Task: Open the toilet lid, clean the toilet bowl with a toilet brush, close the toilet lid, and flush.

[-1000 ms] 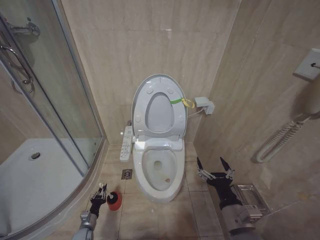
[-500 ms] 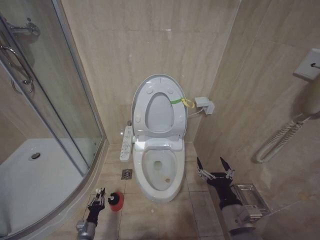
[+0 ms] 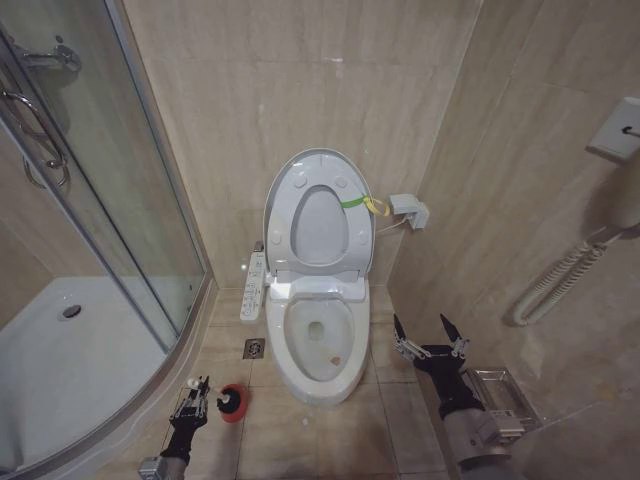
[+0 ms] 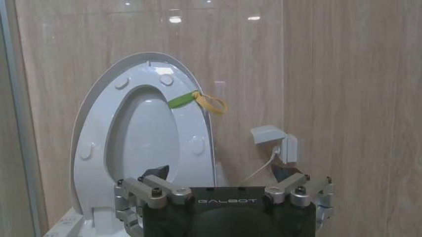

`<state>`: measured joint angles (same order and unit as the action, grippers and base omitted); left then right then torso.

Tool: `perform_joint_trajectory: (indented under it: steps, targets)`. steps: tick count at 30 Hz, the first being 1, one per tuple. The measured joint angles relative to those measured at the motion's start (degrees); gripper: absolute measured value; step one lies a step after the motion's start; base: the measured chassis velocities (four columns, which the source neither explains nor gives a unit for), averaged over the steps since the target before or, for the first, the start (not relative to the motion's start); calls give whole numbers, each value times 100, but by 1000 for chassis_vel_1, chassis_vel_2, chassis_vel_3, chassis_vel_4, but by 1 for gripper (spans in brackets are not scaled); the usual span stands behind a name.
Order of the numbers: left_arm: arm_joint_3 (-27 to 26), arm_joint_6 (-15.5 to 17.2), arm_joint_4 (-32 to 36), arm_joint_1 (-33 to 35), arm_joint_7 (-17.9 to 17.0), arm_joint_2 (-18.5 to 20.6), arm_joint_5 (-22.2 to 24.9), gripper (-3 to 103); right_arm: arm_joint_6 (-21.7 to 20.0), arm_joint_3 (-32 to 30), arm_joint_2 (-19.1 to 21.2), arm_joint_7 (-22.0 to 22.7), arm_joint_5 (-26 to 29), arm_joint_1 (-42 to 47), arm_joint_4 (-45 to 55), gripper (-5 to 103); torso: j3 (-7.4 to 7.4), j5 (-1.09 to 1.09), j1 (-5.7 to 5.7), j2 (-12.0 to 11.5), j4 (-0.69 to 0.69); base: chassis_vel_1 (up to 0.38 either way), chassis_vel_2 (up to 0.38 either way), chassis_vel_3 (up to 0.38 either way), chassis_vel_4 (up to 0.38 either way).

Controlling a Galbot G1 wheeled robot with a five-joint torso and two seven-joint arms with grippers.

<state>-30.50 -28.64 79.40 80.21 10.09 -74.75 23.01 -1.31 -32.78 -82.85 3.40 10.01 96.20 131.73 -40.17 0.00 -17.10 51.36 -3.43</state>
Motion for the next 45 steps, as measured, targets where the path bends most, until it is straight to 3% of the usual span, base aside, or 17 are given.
perform_joint_trajectory:
  steps: [2, 9, 15, 25, 36, 45]
  targets:
    - [22, 82, 572, 272, -42, 5, 0, 18, 0, 0, 0, 0, 0, 0, 0, 100, 0, -1, 0, 0, 0, 0, 0, 0, 0]
    - [111, 229, 1469, 1043, -117, 15, 12, 18, 0, 0, 0, 0, 0, 0, 0, 100, 0, 0, 0, 0, 1, 0, 0, 0, 0]
    - [200, -26, 1906, 1782, -32, 35, -169, 18, 0, 0, 0, 0, 0, 0, 0, 100, 1, 0, 0, 0, 1, 0, 0, 0, 0]
    - [366, -164, 2422, 1954, 465, 159, -477, 18, 0, 0, 0, 0, 0, 0, 0, 100, 1, 0, 0, 0, 0, 0, 0, 0, 0]
    - [834, 135, 3115, 2243, 634, 198, -665, 18, 0, 0, 0, 0, 0, 0, 0, 100, 0, 0, 0, 0, 1, 0, 0, 0, 0]
    - [1176, 445, 3625, 2098, 712, 393, -839, 18, 0, 0, 0, 0, 0, 0, 0, 100, 0, 0, 0, 0, 0, 0, 0, 0, 0]
